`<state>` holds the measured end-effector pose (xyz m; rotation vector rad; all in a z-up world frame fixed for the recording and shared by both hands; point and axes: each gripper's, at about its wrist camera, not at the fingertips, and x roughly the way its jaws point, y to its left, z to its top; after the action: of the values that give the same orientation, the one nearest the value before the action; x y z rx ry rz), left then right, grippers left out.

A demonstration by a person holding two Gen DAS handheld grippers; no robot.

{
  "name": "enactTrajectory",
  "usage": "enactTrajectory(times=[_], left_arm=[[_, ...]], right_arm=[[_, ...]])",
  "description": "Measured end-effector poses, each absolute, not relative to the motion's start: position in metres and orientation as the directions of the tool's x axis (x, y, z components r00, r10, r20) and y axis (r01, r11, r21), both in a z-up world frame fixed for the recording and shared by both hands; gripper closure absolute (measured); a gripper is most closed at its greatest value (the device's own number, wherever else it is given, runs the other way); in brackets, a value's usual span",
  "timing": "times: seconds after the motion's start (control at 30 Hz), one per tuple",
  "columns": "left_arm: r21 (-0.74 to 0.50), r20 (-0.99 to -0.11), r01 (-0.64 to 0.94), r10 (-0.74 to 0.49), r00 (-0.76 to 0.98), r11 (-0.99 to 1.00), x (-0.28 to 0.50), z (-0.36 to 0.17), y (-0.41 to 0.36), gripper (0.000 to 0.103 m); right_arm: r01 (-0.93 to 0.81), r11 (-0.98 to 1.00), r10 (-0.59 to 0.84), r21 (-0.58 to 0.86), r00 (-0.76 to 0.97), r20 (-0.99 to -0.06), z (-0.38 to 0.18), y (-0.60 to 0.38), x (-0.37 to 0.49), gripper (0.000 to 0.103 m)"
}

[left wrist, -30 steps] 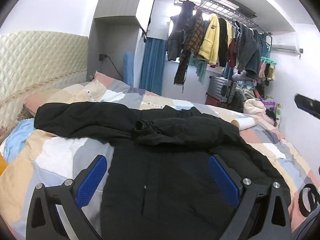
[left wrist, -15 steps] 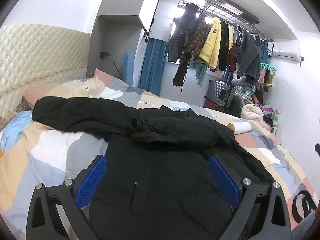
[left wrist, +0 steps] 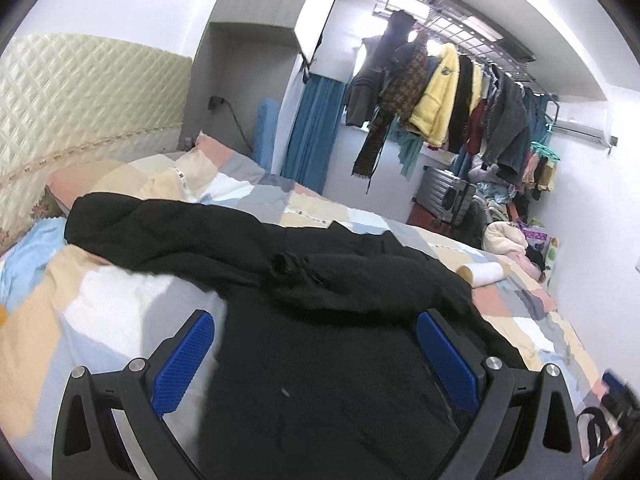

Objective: Fold large clothes
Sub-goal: 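Release the sleeve onto the jacket and withdraw the right gripper, then grasp the other sleeve cuff with the left gripper and lift it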

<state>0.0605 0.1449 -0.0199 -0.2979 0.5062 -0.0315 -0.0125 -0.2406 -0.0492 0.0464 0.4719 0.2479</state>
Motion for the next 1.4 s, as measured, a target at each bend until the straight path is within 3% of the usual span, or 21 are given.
enactTrajectory(times=[0.1,0.27,0.67,0.83,1.07,1.23,1.3,1.37,1.4], left_arm=[[-0.252,-0.503,-0.081,-0.059,0.862,0.964,0.089,-0.003,0.193,0.001],[-0.302,-0.537,-0.181,-0.011,0.843,0.936,0.133,-0.004,0.299,0.001],[-0.516,-0.623,-0.398,-0.013,0.782,0.759,0.210,-0.141,0.496,0.003],[-0.556,-0.627,-0.448,0.001,0.779,0.700,0.240,-0.185,0.544,0.005],[-0.498,-0.684,-0.507,0.041,0.729,0.704,0.278,-0.229,0.581,0.006],[-0.540,-0.669,-0.521,0.040,0.742,0.661,0.293,-0.244,0.593,0.007],[-0.529,-0.658,-0.521,0.064,0.751,0.669,0.296,-0.239,0.589,0.018],[-0.504,-0.654,-0.528,0.097,0.750,0.684,0.298,-0.232,0.583,0.041],[-0.494,-0.650,-0.529,0.111,0.752,0.690,0.298,-0.225,0.578,0.048]], right_arm=[[-0.220,0.970,0.243,0.104,0.854,-0.460,-0.058,-0.242,-0.009,0.000],[-0.190,0.974,0.227,0.124,0.841,-0.491,-0.062,-0.240,0.004,0.000],[-0.142,0.985,0.171,0.095,0.802,-0.572,-0.072,-0.197,0.044,0.000],[-0.107,0.987,0.157,0.118,0.784,-0.600,-0.080,-0.184,0.072,0.000],[-0.057,0.992,0.117,0.112,0.743,-0.659,-0.102,-0.172,0.117,0.000],[-0.048,0.992,0.114,0.114,0.707,-0.698,-0.118,-0.165,0.140,0.000],[-0.052,0.993,0.110,0.103,0.700,-0.705,-0.123,-0.163,0.143,0.000],[-0.056,0.994,0.107,0.095,0.700,-0.706,-0.124,-0.162,0.145,0.000],[-0.060,0.994,0.104,0.087,0.702,-0.705,-0.123,-0.162,0.144,0.000]])
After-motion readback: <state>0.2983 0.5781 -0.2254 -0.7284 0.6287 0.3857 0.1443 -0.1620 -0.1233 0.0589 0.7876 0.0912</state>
